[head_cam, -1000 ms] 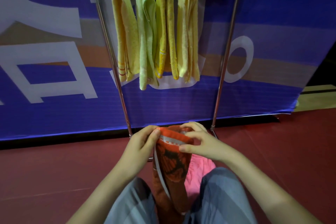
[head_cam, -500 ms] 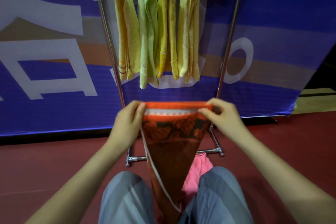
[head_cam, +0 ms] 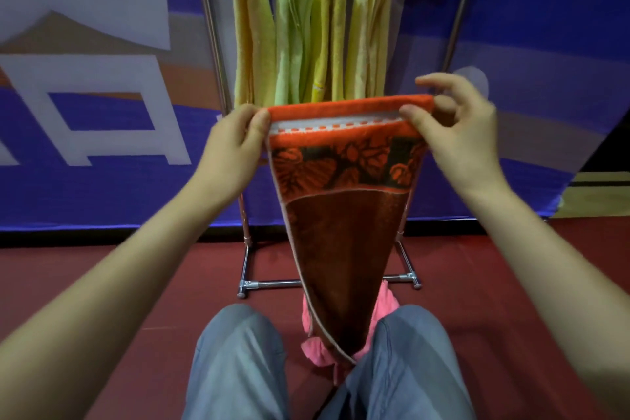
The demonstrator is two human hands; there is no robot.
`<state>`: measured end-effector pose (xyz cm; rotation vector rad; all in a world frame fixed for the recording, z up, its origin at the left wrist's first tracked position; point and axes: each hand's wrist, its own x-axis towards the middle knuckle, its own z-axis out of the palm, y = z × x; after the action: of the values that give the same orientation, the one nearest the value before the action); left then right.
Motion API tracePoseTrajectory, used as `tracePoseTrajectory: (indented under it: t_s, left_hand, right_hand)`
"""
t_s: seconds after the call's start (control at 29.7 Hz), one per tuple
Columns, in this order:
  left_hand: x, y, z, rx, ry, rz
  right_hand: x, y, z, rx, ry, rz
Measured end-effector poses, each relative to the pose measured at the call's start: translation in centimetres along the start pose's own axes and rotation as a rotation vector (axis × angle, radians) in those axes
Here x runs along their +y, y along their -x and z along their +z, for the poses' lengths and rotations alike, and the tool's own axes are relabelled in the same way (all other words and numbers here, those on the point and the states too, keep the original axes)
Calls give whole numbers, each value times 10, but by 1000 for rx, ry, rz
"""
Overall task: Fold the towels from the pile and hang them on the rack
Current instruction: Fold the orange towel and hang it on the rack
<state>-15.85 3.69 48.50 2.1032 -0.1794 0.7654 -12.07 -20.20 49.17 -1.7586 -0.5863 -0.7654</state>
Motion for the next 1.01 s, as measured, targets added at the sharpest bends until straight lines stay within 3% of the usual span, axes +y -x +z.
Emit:
tracePoseTrajectory:
  t_s: [0.1,0.44,0.64,1.01]
  left_hand:
    - [1,-6,-7,46,54,11]
    - [-7,-23,-6,23,29,-1]
    - [11,-54,-25,76,57,56]
    - [-9,-47,-16,-14,55,-45]
  right_hand:
    - [-12,-7,-1,14,-10,-59]
    - [-1,-25,13,-19,-51,38]
    - [-24,-58,14,4,-68,-11]
    - [-5,-52,19,-33,-53,49]
